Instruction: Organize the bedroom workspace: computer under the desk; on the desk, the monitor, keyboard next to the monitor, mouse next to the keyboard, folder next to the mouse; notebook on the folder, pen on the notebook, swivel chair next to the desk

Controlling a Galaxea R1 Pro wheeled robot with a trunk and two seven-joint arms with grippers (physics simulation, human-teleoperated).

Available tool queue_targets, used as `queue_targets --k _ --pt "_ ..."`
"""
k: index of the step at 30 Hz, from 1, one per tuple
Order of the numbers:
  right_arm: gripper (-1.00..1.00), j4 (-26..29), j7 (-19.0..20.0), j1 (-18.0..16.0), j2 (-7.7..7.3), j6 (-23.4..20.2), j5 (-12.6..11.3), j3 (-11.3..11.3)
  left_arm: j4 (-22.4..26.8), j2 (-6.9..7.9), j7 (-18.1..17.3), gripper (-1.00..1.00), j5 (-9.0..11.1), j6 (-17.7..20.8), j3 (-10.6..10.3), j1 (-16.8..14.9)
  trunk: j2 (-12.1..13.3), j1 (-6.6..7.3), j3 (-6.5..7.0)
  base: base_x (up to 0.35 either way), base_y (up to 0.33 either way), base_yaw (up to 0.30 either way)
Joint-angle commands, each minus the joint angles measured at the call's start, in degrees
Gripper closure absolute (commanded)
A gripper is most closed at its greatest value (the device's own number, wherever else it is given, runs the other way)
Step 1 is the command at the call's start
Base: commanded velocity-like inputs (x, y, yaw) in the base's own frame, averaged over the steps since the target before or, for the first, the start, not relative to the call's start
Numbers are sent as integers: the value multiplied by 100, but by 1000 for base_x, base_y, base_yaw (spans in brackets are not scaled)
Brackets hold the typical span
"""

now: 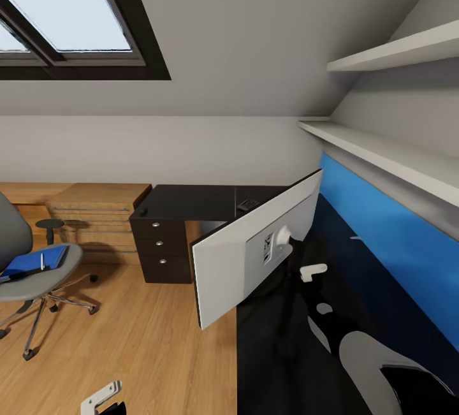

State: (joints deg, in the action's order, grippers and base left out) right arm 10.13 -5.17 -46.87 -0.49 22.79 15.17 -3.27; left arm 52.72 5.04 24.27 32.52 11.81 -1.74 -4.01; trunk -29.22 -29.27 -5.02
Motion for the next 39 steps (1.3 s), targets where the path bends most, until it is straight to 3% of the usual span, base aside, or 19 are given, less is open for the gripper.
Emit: queue_targets --k 1,39 --pt "-100 -9 -20 -7 -6 22 68 -33 2 6 43 -100 35 16 -19 -3 -11 -3 -12 0 0 0" --pt "-100 -2 -29 -7 -117 92 56 -60 -184 13 43 -100 20 -8 -9 -3 -11 -3 -12 50 0 0"
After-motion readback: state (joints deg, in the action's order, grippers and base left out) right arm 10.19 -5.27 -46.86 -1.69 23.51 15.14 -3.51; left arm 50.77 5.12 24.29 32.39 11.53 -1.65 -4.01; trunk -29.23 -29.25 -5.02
